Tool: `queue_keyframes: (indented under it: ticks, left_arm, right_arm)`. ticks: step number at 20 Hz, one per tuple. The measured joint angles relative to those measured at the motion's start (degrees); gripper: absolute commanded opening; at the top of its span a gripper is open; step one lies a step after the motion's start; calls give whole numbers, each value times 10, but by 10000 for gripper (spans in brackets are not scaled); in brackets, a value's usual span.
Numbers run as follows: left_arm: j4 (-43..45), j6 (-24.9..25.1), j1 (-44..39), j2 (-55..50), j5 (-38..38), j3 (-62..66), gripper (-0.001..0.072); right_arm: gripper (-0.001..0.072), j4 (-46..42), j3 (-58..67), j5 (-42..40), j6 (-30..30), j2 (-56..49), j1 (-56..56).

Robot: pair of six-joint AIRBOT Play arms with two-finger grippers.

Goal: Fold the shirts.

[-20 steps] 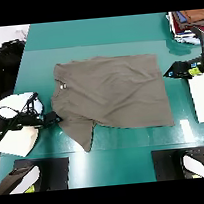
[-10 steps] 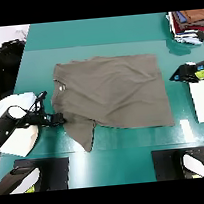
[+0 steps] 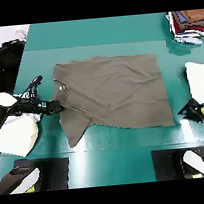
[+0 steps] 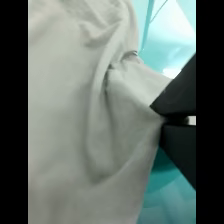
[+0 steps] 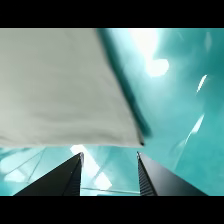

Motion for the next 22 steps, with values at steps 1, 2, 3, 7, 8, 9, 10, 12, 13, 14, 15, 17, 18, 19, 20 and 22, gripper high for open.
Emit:
queue_keyframes:
  ticks: [1, 2, 3, 7, 8, 9, 10, 12, 13, 14, 15, 17, 18, 19, 20, 22]
  left_arm:
    - [0, 0, 0, 0, 0, 3, 28]
    - [0, 0, 0, 0, 0, 4, 28]
    - [0, 0, 0, 0, 1, 6, 28]
    - [0, 0, 0, 0, 3, 9, 28]
    - [0, 0, 0, 0, 2, 9, 28]
    - [0, 0, 0, 0, 3, 9, 28]
    - [0, 0, 0, 0, 1, 10, 28]
    - [5, 0, 0, 3, -7, 15, 28]
    - [9, -1, 0, 8, -14, 24, 28]
    - [15, -5, 0, 16, -21, 37, 28]
    - [24, -10, 2, 27, -32, 57, 28]
    - [39, -19, 12, 56, -50, 115, 28]
    - [44, -22, 19, 69, -61, 152, 28]
    - [49, -25, 28, 83, -71, 200, 28]
    - [50, -27, 35, 94, -80, 248, 28]
    - [54, -31, 46, 111, -96, 362, 28]
  right_arm:
    - [392, 2, -23, -10, -5, -8, -8]
    - [392, 3, -39, -18, -8, -16, -12]
    - [392, 5, -52, -28, -11, -25, -12]
    - [272, 34, -75, -58, -18, -44, 19]
    - [143, 38, -78, -69, -19, -46, 32]
    - [24, 39, -79, -80, -21, -48, 45]
    - [13, 40, -81, -89, -23, -48, 59]
    - [13, 42, -80, -97, -31, -39, 88]
    - [12, 39, -74, -104, -34, -30, 103]
    - [12, 42, -62, -106, -36, -17, 115]
    - [12, 44, -43, -102, -38, 0, 128]
    - [12, 46, 15, -100, -39, 37, 150]
    - [12, 47, 52, -99, -39, 56, 160]
    - [12, 48, 99, -97, -39, 75, 167]
    - [12, 49, 151, -101, -38, 92, 172]
    - [12, 49, 260, -104, -37, 121, 179]
